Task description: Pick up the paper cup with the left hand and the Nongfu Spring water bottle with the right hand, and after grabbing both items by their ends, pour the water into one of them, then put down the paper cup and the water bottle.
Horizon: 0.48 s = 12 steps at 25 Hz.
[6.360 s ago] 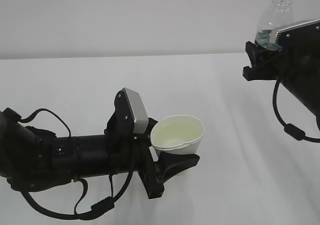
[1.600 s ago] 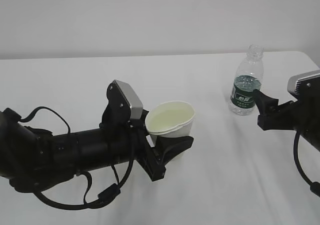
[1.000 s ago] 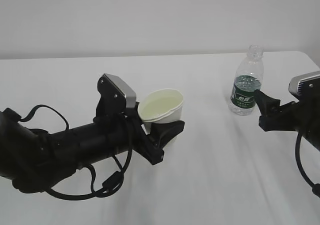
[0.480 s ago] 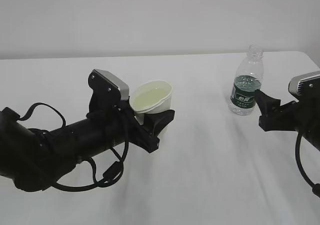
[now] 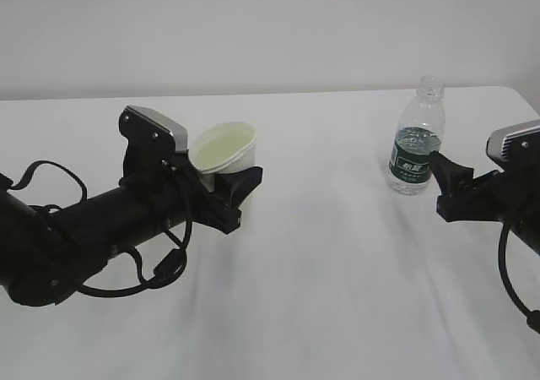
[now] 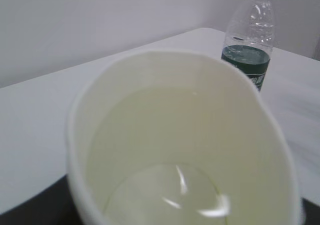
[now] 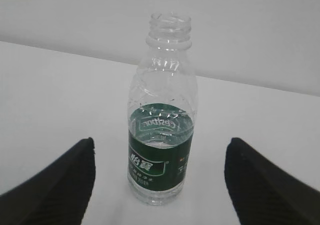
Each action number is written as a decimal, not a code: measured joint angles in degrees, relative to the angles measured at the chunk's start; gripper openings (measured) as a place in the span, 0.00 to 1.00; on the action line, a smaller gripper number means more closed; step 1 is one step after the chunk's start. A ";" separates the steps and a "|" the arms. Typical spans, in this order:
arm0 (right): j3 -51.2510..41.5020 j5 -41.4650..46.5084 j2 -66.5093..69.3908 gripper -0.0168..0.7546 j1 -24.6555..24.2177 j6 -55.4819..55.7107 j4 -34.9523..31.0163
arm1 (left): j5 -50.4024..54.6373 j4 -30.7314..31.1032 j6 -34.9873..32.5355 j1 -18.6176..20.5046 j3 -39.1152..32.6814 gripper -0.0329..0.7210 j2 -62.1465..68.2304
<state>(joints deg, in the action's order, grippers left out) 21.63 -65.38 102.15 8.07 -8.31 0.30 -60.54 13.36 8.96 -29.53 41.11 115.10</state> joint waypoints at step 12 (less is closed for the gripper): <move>0.00 0.00 0.00 0.80 0.00 0.00 0.00 | 0.00 -0.09 0.00 4.67 0.00 0.65 0.00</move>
<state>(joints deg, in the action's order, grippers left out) 21.63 -65.38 102.15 8.07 -8.31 0.30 -60.54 13.27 8.96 -24.86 41.11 115.10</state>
